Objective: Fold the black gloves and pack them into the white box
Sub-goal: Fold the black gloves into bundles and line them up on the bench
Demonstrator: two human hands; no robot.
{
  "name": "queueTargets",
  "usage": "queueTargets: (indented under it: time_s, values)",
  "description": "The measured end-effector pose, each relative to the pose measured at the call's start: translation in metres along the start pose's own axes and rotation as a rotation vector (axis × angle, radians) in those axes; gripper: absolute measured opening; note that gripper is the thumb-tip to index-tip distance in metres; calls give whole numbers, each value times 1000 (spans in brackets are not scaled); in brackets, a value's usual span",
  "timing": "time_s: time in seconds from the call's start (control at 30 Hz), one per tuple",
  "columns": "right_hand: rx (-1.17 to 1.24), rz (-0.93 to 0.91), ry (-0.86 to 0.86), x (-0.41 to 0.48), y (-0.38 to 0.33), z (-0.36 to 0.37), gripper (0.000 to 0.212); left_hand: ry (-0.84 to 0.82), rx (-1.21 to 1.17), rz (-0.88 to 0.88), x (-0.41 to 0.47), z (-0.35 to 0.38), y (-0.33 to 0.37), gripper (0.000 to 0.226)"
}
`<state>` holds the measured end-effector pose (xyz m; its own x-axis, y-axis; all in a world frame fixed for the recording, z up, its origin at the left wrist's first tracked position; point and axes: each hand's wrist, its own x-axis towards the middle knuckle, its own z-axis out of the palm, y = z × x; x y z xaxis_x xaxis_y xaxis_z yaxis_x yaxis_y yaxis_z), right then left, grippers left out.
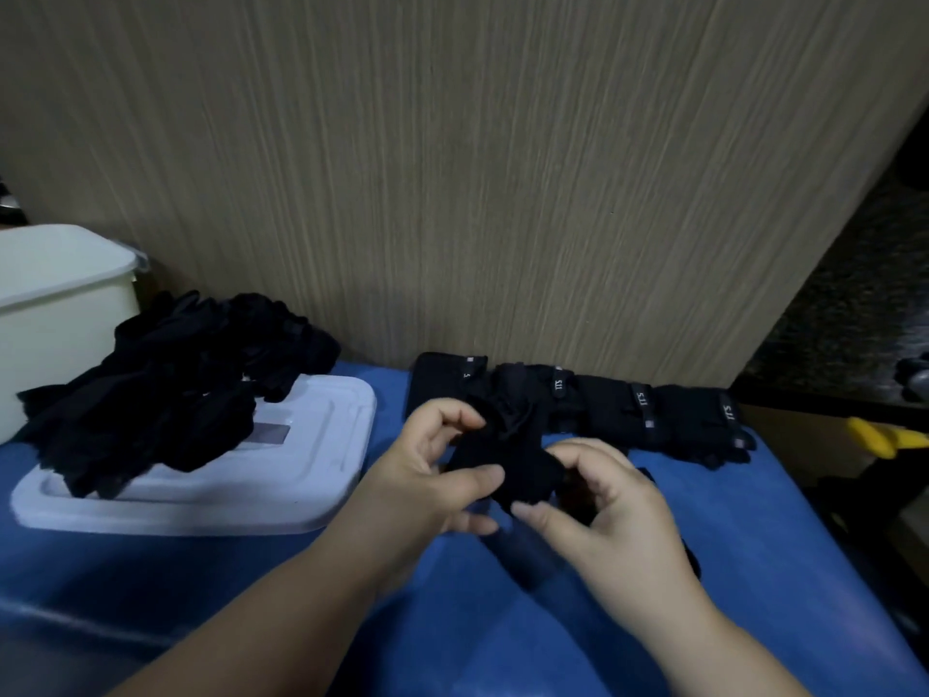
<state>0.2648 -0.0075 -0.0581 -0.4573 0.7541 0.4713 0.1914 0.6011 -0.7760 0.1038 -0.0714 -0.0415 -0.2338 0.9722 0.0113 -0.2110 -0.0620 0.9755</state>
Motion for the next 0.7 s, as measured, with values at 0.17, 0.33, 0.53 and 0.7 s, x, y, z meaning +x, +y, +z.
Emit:
queueTargets:
  time_s: [0.17, 0.33, 0.53, 0.7]
  values:
    - [-5, 97, 141, 4, 5, -8, 30, -146, 121, 0, 0, -5, 4, 27]
    - [-11, 148, 188, 3, 9, -10, 31, -273, 281, 50, 3, -10, 5, 43]
    - [-58, 157, 201, 1, 5, -8, 29, -188, 445, 81, 5, -8, -2, 18]
    - [-73, 154, 195, 0, 4, -8, 32, -180, 543, 24, 3, -8, -5, 29]
